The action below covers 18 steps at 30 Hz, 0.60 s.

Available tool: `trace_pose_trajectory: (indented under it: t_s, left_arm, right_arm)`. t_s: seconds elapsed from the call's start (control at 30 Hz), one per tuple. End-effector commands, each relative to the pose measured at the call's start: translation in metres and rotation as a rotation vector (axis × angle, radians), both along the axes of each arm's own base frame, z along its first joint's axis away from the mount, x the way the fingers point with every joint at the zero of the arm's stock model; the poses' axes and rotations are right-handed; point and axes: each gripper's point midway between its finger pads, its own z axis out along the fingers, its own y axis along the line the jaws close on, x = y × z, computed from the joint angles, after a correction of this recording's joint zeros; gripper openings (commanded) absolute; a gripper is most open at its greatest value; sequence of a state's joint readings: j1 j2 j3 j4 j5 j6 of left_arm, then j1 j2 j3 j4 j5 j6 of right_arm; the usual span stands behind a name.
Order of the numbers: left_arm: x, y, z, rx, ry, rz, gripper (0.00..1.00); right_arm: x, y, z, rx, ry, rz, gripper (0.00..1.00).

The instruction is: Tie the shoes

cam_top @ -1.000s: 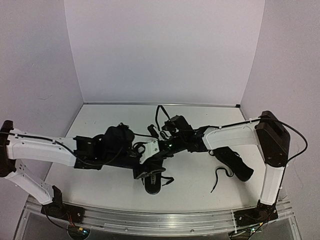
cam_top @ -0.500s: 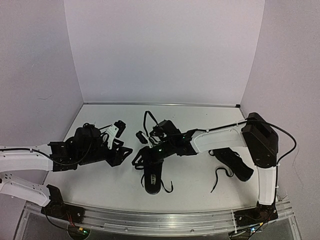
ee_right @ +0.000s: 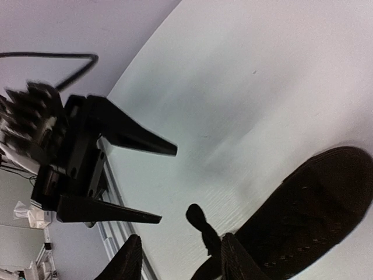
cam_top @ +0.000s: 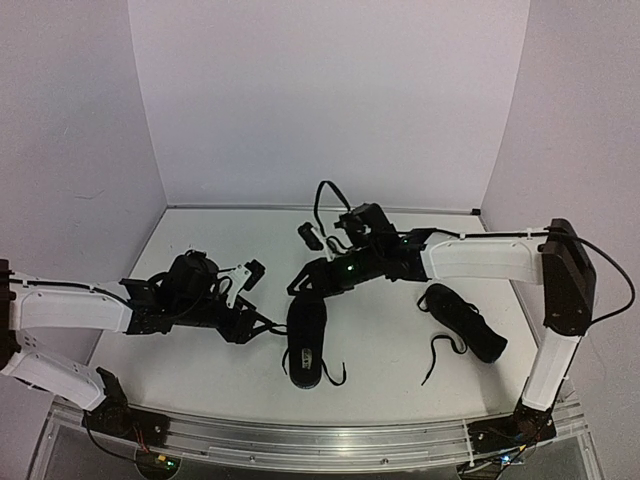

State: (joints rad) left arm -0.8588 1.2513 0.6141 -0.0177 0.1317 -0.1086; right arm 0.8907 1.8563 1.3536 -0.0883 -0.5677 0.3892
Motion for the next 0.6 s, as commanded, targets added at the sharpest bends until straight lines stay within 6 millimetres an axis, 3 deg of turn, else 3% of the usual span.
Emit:
trace_pose_trajectory:
  t_s: [0.0, 0.2, 0.57]
  left_arm:
    - [-0.001, -0.020, 0.010, -0.037, 0.005, -0.108, 0.60]
    - [0.008, -0.029, 0.000, -0.048, 0.042, -0.125, 0.58]
    - [0.015, -0.036, -0.005, -0.082, 0.078, -0.137, 0.57]
  right_arm:
    - [0.002, -0.016, -0.017, -0.130, -0.085, 0.057, 0.35]
    - [0.003, -0.012, -0.039, -0.201, -0.105, 0.145, 0.31]
    - [0.003, -0.006, -0.060, -0.249, -0.113, 0.225, 0.28]
